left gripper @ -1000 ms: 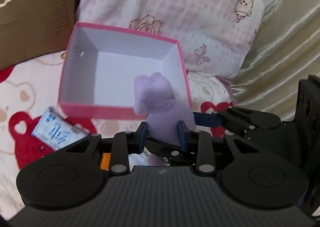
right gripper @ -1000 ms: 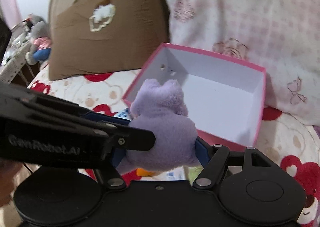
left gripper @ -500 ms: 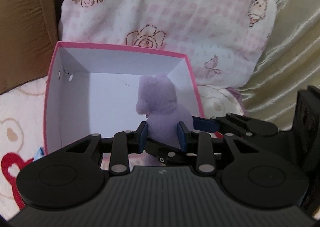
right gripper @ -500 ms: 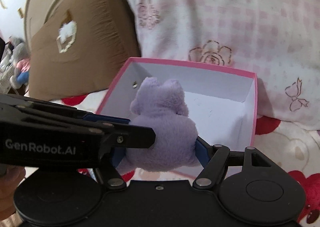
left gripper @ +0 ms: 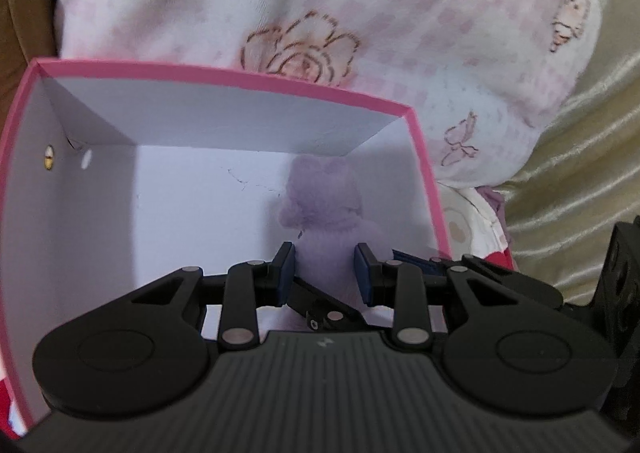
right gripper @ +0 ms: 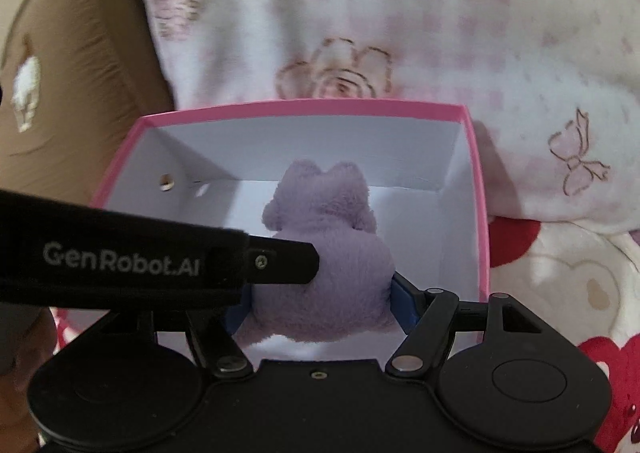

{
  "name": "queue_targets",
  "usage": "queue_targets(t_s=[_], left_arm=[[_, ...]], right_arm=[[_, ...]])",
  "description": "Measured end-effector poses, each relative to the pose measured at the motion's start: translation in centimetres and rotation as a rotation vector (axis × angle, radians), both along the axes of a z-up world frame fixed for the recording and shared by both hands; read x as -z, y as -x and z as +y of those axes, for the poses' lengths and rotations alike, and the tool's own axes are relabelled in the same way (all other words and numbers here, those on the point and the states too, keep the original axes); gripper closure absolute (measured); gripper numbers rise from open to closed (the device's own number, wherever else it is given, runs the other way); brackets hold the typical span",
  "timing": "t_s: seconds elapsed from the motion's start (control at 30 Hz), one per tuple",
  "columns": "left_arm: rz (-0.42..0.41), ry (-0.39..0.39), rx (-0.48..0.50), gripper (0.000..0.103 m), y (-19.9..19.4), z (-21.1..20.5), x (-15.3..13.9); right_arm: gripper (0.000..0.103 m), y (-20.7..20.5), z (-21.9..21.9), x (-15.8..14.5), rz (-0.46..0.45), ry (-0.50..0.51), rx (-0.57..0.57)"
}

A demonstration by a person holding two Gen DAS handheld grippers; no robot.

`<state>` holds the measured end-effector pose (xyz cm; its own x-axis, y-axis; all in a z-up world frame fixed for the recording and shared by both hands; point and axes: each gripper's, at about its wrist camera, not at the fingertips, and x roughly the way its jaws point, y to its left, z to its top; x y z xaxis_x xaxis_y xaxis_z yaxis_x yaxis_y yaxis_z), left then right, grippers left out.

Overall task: Organize objects
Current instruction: 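Lower the plush into the pink box and open the left gripper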

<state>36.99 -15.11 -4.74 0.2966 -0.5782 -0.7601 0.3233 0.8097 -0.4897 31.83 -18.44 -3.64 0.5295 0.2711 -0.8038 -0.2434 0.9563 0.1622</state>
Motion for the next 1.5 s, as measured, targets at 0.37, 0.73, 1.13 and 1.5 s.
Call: queue_targets(t_s=[0.37,0.73,1.13,1.5], left_arm=[[0.082,0.037,-0.04,0.074,-1.4,1.0,2.2],[0.074,-0.045,-0.048,0.076,-1.2,0.3,3.3],[-0.013,-0.326,-0.045,0.076,0.4,2.0,1.7],[0.147,-0.145,-0.079,0.077,-0.2,4.3,4.4]], right_arm=[[0.022,-0.9,1.4,0.6,0.044,0.08,-0.063],[0.08,-0.8,4.1,2.9,0.065,0.071,-0.185],[0.049,-1.2,1.6,2.3,0.221,-0.143,-0.167],[0.038,-1.2,3.2,4.9,0.311,-0.064,-0.204]])
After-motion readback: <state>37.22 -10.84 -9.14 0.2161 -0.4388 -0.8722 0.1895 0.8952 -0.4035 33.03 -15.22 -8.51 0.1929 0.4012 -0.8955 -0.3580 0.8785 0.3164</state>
